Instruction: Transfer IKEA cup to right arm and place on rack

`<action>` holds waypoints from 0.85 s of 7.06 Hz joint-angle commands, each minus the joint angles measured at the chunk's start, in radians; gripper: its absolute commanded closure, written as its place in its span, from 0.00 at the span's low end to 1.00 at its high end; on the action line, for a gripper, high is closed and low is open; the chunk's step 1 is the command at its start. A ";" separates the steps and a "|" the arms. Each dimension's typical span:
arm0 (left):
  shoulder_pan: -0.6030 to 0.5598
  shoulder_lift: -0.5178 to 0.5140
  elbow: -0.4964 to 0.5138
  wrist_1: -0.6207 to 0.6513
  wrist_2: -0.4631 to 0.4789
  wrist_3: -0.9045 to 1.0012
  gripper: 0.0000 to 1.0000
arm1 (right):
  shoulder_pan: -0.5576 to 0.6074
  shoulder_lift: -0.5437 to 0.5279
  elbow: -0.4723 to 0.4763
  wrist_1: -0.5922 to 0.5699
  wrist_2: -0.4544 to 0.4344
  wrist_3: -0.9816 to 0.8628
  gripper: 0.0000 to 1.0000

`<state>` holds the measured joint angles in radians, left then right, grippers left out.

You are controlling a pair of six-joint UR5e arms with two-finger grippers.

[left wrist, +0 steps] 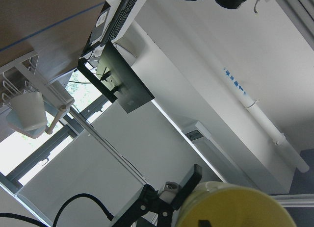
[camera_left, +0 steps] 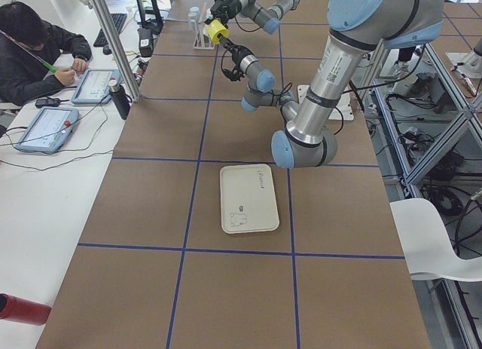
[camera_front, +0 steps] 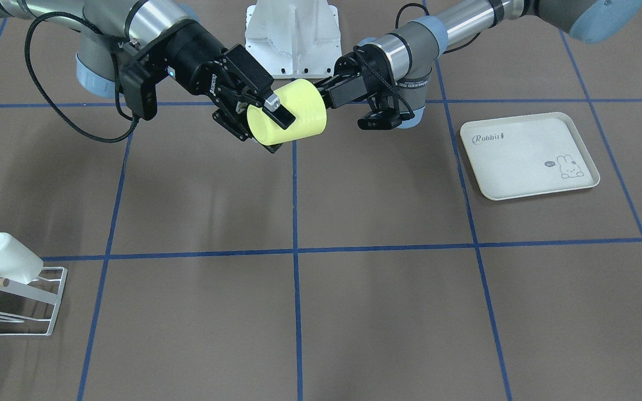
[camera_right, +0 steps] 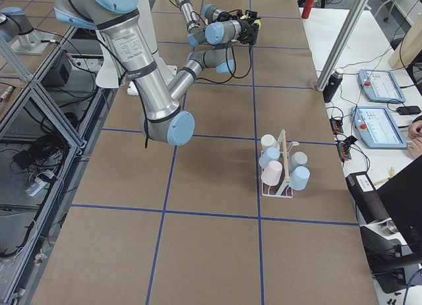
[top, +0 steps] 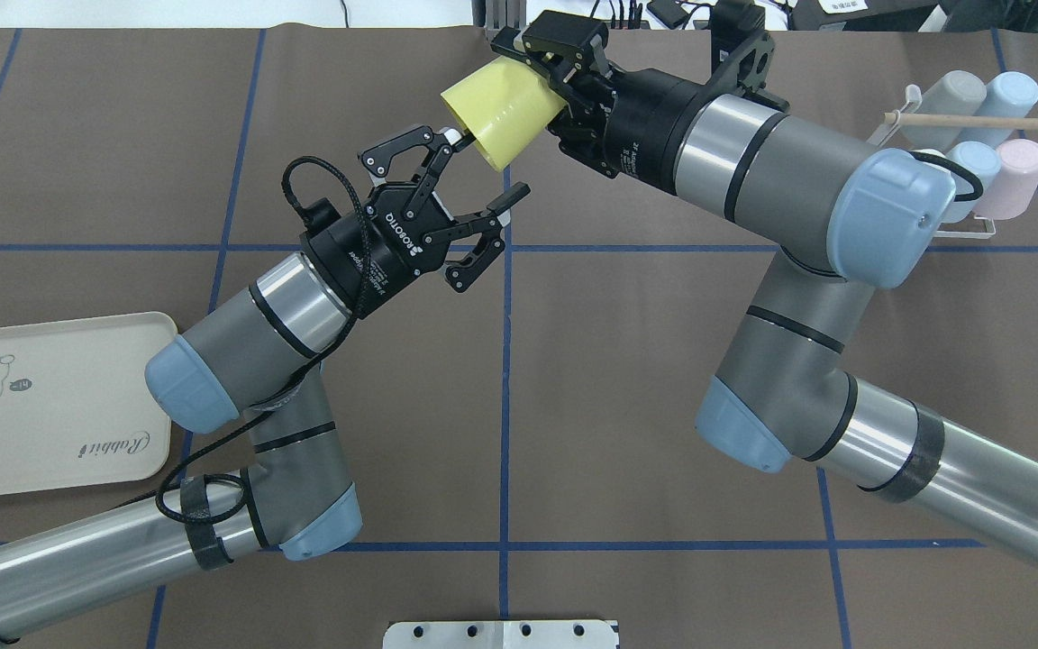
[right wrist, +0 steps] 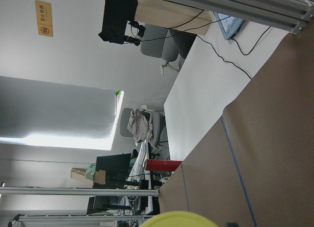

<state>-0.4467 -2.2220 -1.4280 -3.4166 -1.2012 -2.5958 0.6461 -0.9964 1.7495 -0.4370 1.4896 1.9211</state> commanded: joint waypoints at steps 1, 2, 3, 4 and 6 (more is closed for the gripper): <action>0.000 0.001 0.000 -0.001 0.002 0.020 0.00 | 0.013 0.001 0.001 0.001 0.000 -0.001 1.00; 0.000 0.002 0.000 -0.001 0.000 0.022 0.00 | 0.038 0.001 0.001 0.000 0.000 -0.001 1.00; 0.000 0.007 -0.002 -0.004 0.000 0.023 0.00 | 0.088 -0.001 -0.004 -0.002 0.003 0.006 1.00; -0.006 0.010 -0.002 -0.003 -0.001 0.023 0.00 | 0.125 -0.005 -0.007 -0.005 0.006 0.001 1.00; -0.014 0.045 -0.003 0.003 -0.008 0.309 0.00 | 0.173 -0.071 -0.008 -0.014 0.011 -0.064 1.00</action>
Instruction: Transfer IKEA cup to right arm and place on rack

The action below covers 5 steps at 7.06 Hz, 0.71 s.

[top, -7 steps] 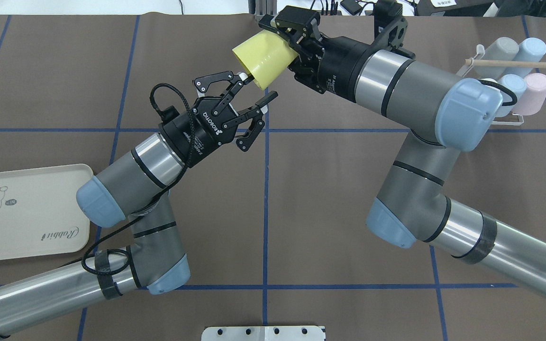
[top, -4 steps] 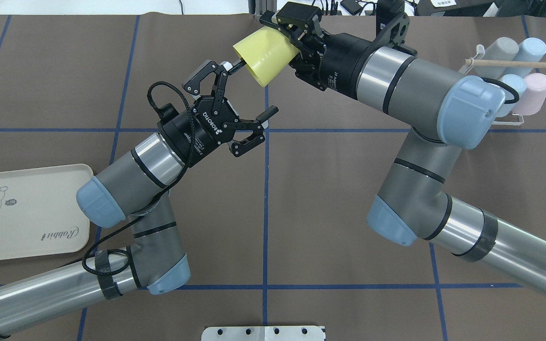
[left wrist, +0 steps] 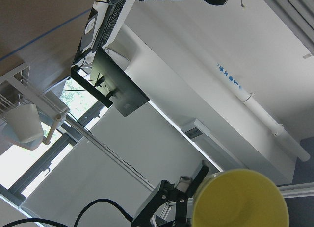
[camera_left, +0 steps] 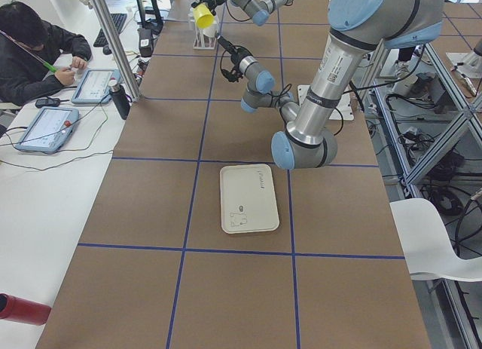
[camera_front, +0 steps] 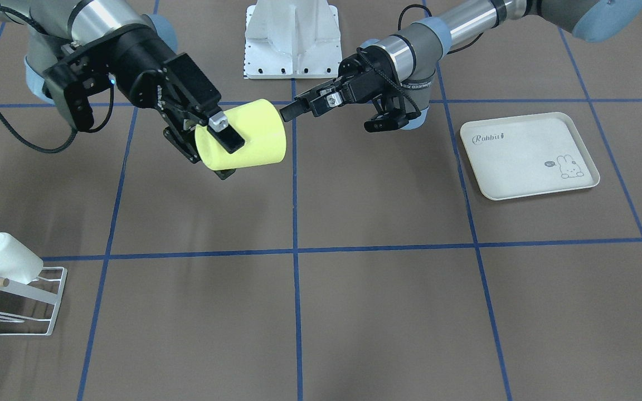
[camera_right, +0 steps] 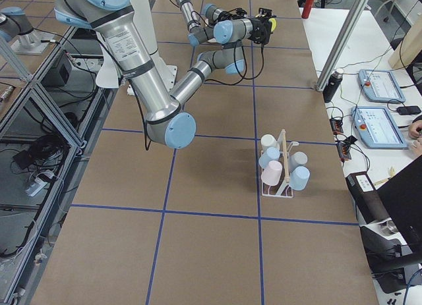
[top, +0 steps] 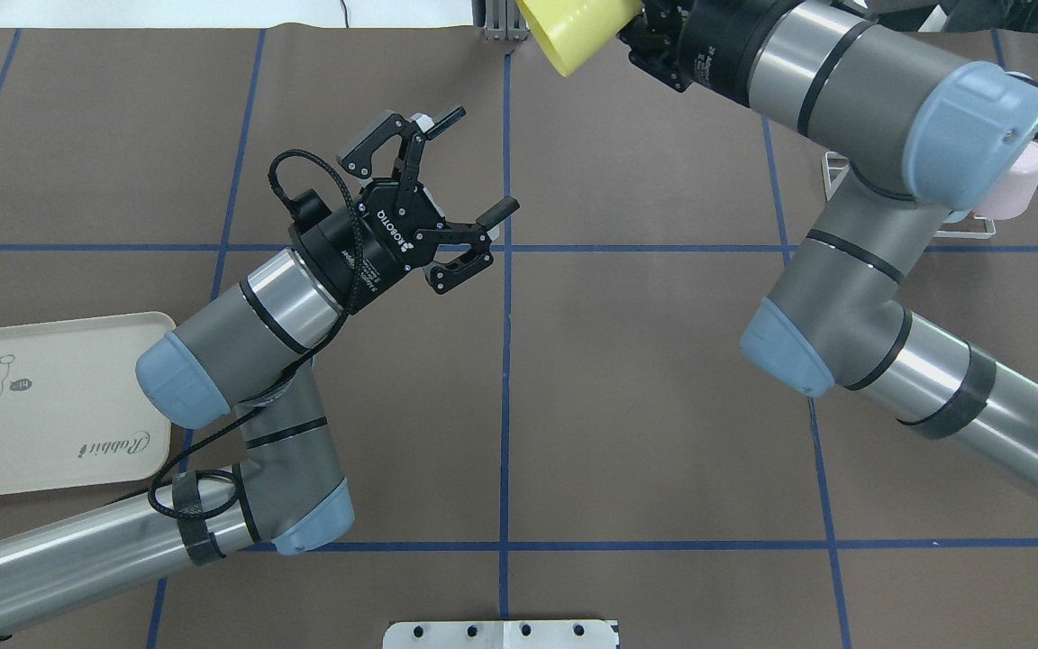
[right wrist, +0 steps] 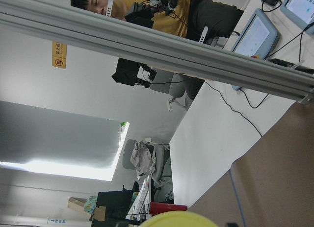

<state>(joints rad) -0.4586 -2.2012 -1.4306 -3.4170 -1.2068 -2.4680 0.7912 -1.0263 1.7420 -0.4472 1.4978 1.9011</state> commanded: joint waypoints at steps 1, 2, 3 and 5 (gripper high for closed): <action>-0.002 0.084 -0.007 0.004 -0.004 0.407 0.00 | 0.032 -0.099 -0.001 -0.008 0.001 -0.153 1.00; -0.002 0.121 -0.007 0.005 -0.001 0.534 0.00 | 0.036 -0.122 0.002 -0.057 0.001 -0.224 1.00; -0.003 0.167 -0.007 0.018 0.000 0.682 0.00 | 0.046 -0.136 0.002 -0.106 -0.002 -0.268 1.00; -0.031 0.219 -0.001 0.021 0.013 0.871 0.00 | 0.092 -0.144 0.002 -0.267 -0.002 -0.449 1.00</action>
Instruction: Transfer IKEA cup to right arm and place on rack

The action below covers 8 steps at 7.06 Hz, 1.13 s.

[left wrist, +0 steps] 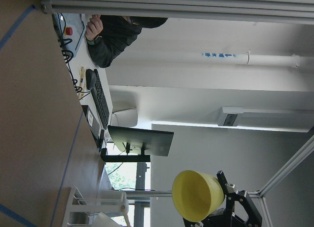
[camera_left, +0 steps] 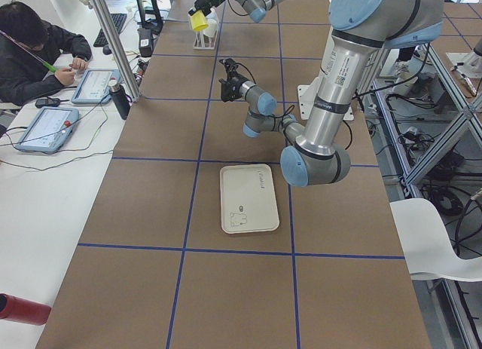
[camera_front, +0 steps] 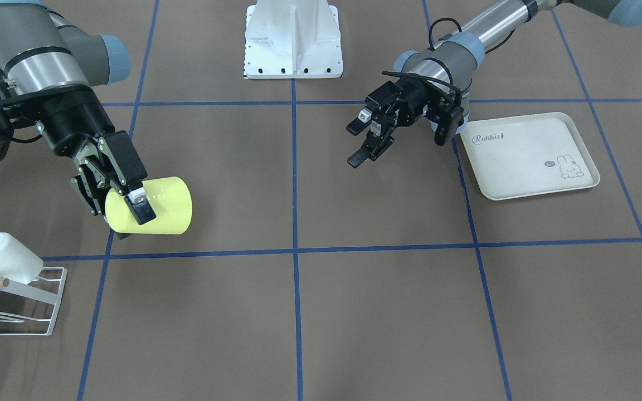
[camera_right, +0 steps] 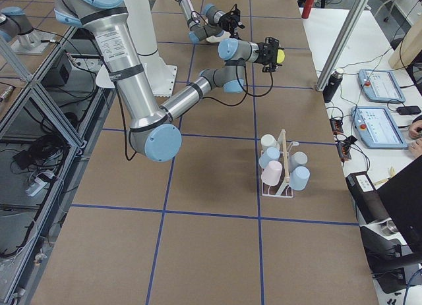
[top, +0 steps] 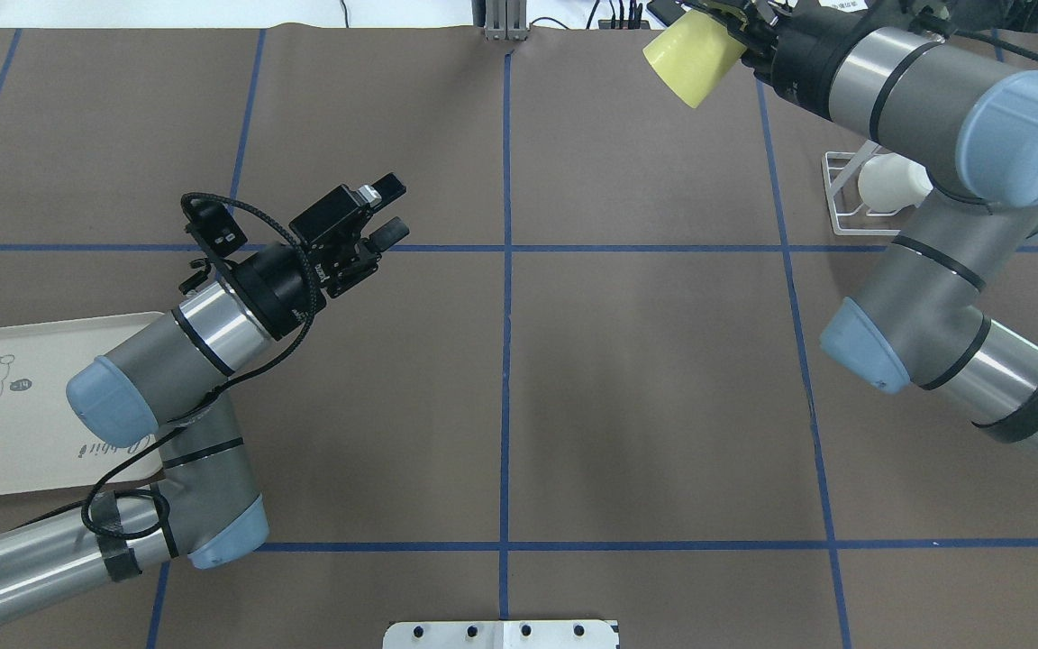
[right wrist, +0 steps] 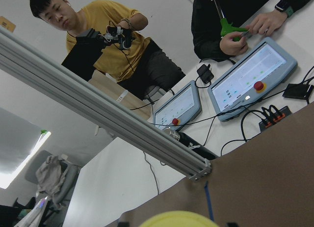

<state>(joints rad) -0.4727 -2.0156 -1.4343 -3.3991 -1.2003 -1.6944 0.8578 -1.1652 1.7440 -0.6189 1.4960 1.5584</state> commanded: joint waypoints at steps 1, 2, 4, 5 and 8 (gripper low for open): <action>-0.053 0.079 -0.012 0.044 -0.007 0.190 0.00 | 0.044 -0.005 -0.001 -0.160 -0.005 -0.198 1.00; -0.075 0.090 -0.014 0.070 -0.005 0.323 0.00 | 0.070 -0.007 -0.001 -0.227 -0.006 -0.286 1.00; -0.131 0.126 -0.020 0.130 -0.044 0.453 0.00 | 0.151 -0.005 -0.061 -0.286 -0.007 -0.504 1.00; -0.186 0.144 -0.028 0.192 -0.109 0.455 0.00 | 0.196 -0.005 -0.116 -0.280 -0.008 -0.591 1.00; -0.334 0.254 -0.136 0.358 -0.292 0.654 0.00 | 0.242 -0.004 -0.216 -0.242 -0.006 -0.718 1.00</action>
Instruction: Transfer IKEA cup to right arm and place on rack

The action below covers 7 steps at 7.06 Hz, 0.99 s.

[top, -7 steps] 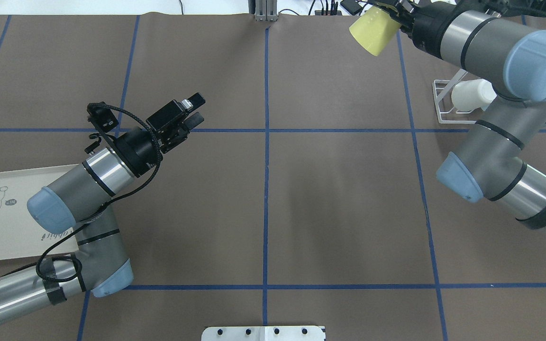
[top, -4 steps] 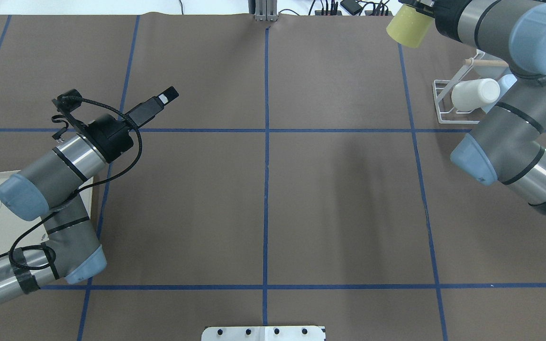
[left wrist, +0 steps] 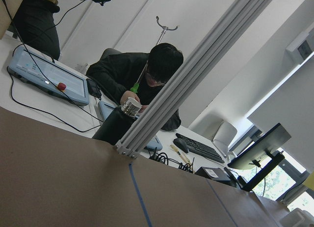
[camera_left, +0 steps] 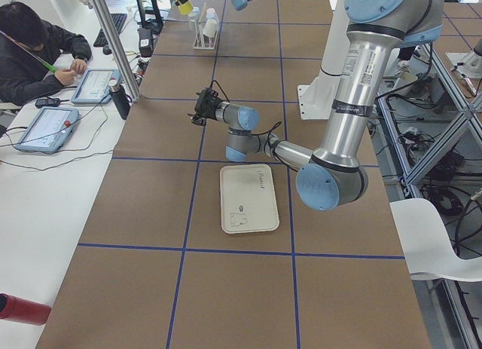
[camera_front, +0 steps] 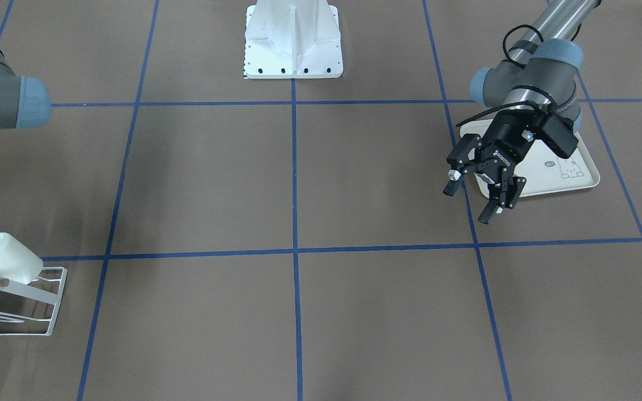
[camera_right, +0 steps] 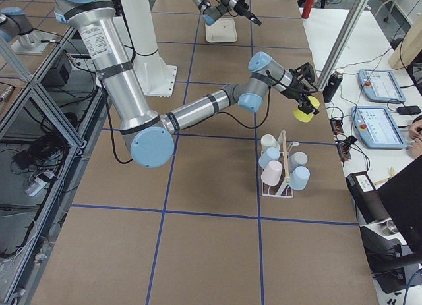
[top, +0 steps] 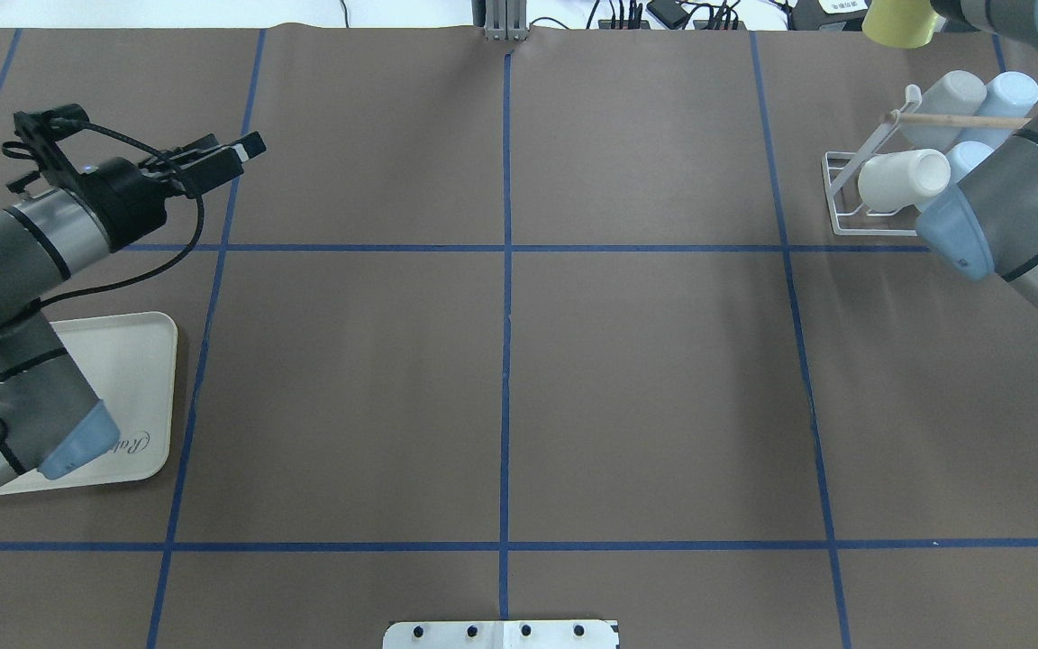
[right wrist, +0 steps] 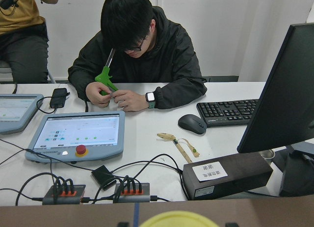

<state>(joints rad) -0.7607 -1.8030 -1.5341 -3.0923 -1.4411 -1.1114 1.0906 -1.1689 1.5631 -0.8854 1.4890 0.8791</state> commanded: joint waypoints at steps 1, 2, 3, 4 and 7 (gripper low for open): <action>-0.140 0.065 -0.035 0.064 -0.200 0.120 0.00 | 0.008 0.001 -0.116 0.139 0.000 -0.042 1.00; -0.254 0.089 -0.034 0.095 -0.352 0.198 0.00 | 0.003 0.011 -0.193 0.220 0.000 -0.043 1.00; -0.328 0.114 -0.032 0.107 -0.449 0.293 0.00 | 0.000 0.002 -0.204 0.236 0.002 -0.042 1.00; -0.341 0.132 -0.017 0.107 -0.459 0.347 0.00 | -0.009 -0.006 -0.204 0.237 0.002 -0.042 1.00; -0.406 0.171 -0.026 0.251 -0.588 0.405 0.00 | -0.029 -0.070 -0.196 0.300 0.004 -0.045 1.00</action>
<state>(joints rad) -1.1403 -1.6361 -1.5554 -2.9024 -1.9686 -0.7422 1.0720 -1.2096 1.3676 -0.6317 1.4914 0.8368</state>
